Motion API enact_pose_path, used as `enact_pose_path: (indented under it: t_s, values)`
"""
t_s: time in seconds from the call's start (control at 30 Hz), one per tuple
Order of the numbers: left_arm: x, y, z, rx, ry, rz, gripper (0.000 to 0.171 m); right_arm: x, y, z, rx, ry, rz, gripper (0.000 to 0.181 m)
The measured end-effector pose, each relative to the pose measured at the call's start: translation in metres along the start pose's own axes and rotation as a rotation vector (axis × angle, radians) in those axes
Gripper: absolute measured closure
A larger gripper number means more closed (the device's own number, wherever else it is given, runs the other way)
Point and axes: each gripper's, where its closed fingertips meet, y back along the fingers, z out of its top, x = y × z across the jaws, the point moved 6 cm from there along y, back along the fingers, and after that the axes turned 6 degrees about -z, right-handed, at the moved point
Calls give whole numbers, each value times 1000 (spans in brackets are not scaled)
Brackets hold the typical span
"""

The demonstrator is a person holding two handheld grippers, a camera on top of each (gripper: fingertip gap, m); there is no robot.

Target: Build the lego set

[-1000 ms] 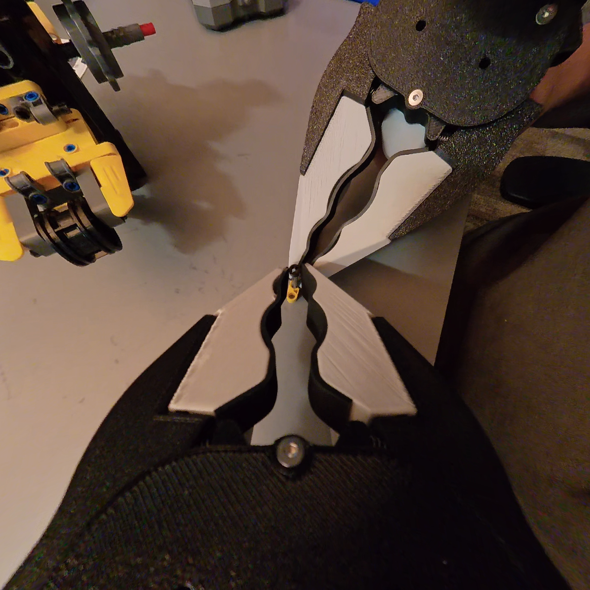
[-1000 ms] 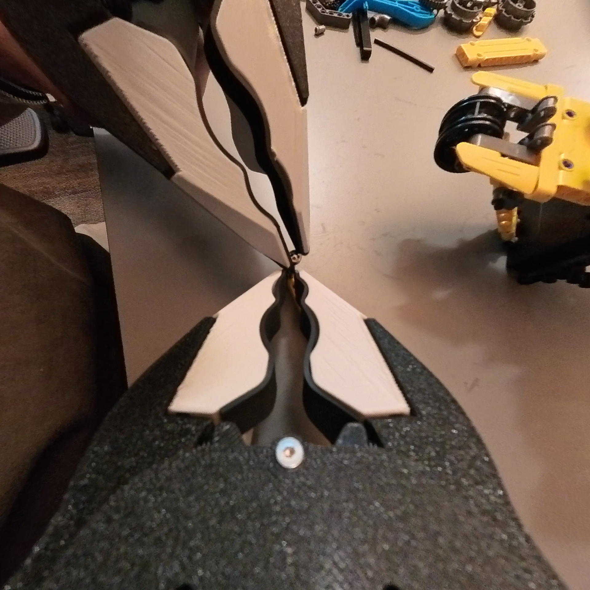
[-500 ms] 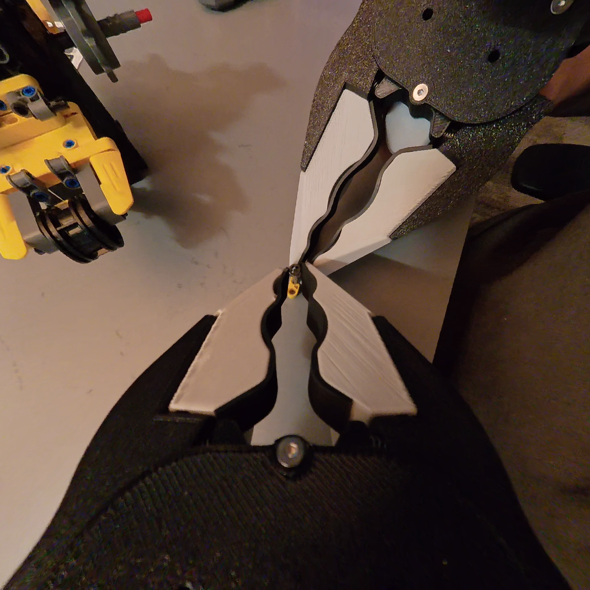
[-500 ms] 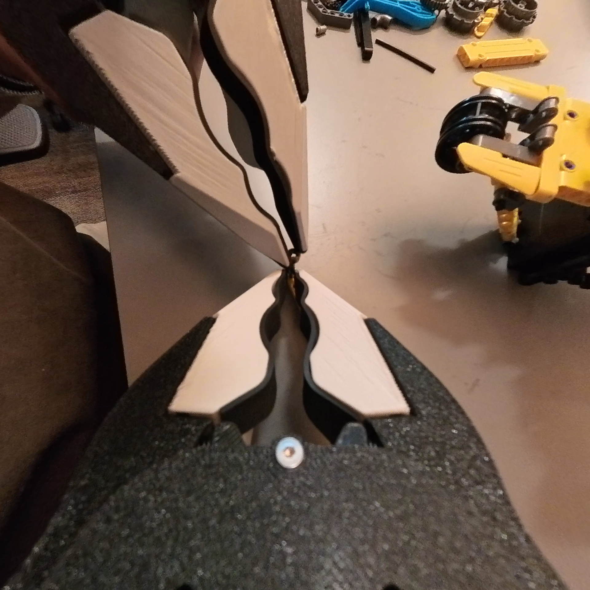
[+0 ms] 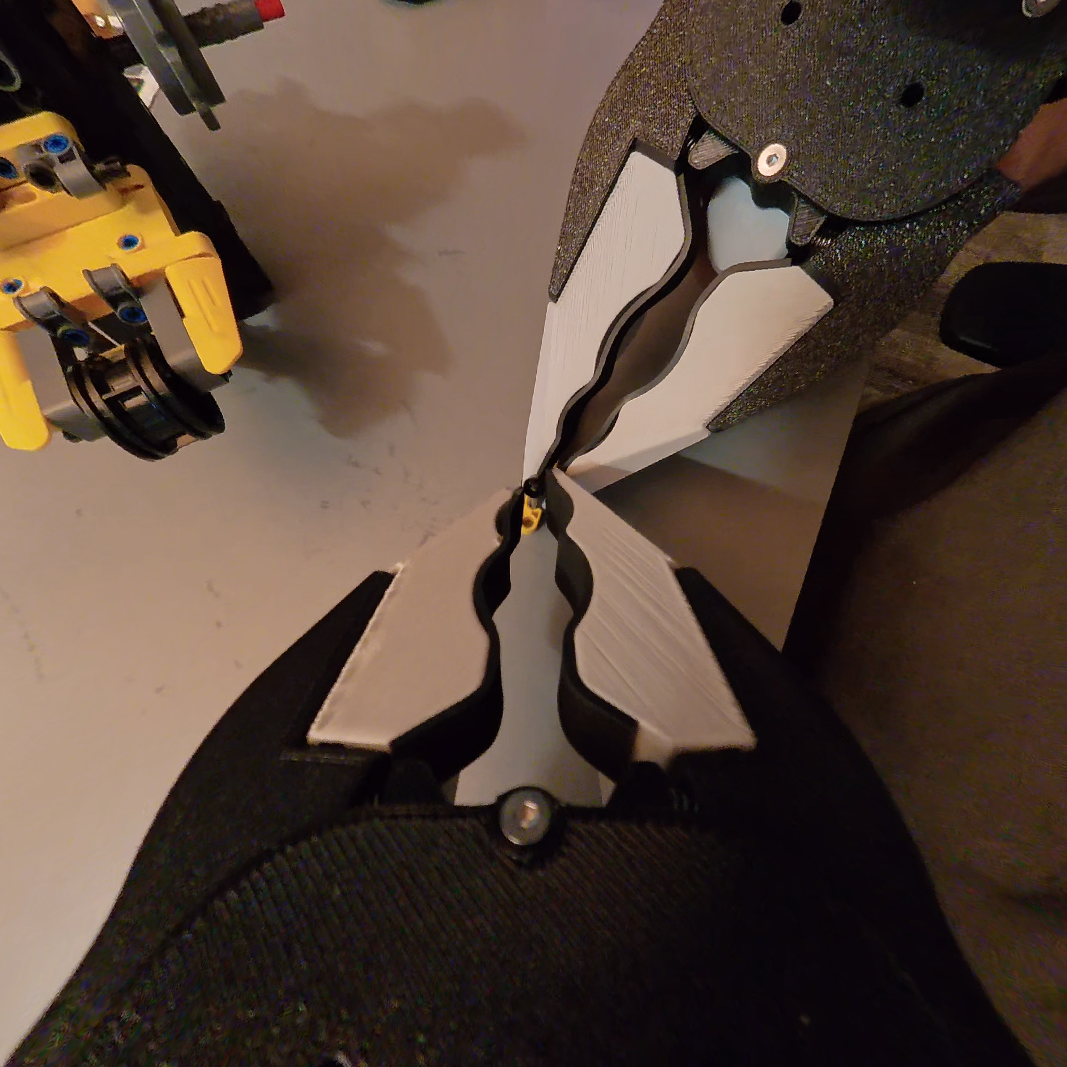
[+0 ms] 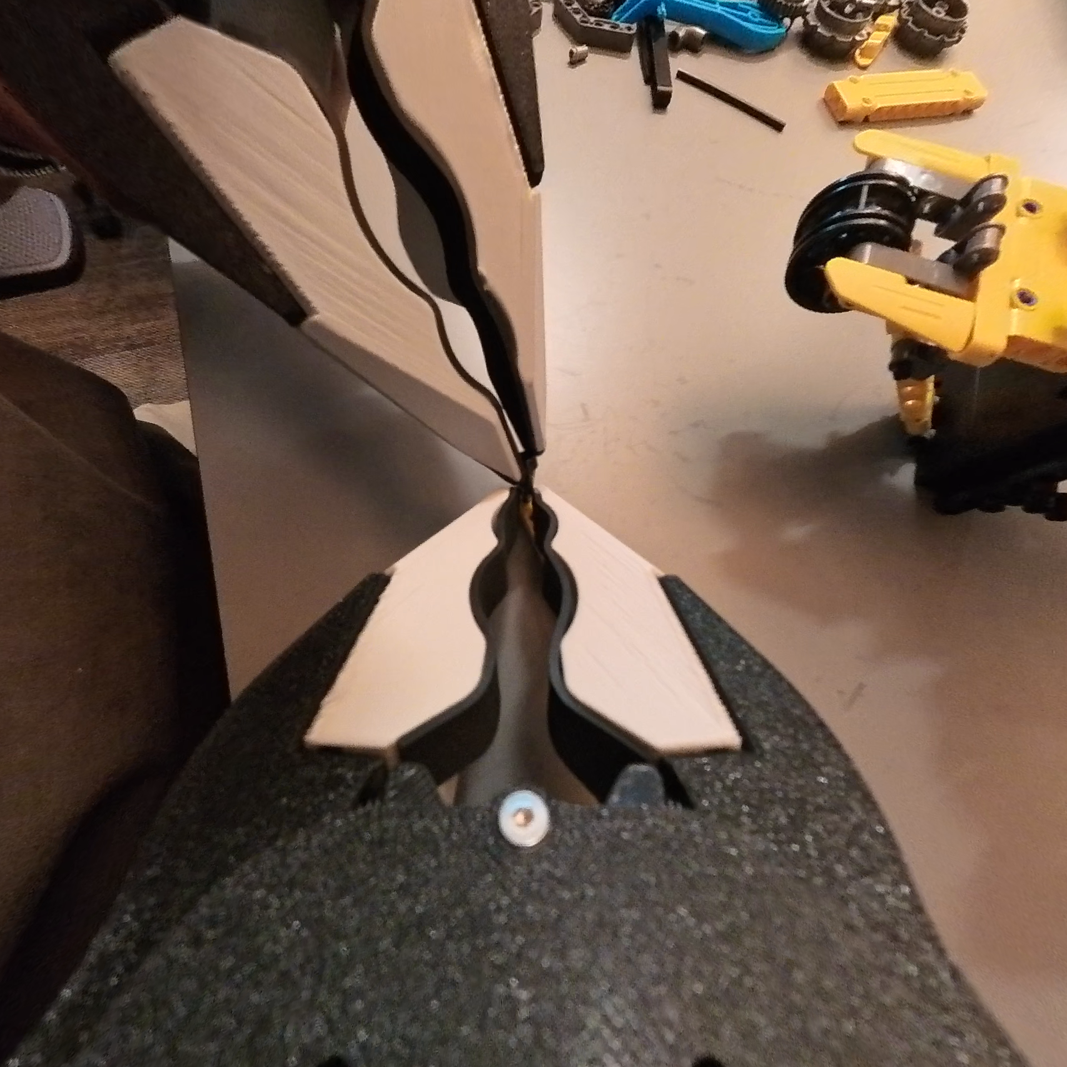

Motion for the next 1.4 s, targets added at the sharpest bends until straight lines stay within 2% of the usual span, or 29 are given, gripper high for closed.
enact_pose_path:
  t_s: [0.33, 0.57, 0.7, 1.4]
  values:
    - [1, 1, -1, 2, 15, 10, 166, 0, 0, 0, 0, 4, -6, 178]
    - [6, 12, -28, 83, 111, 27, 166, 1, 0, 0, 0, 10, -10, 178]
    - [1, 10, -39, 151, 113, 52, 165, 1, 0, 0, 2, 10, -8, 178]
    - [1, 6, -37, 125, 112, 54, 158, 1, 0, -1, 5, 20, -14, 178]
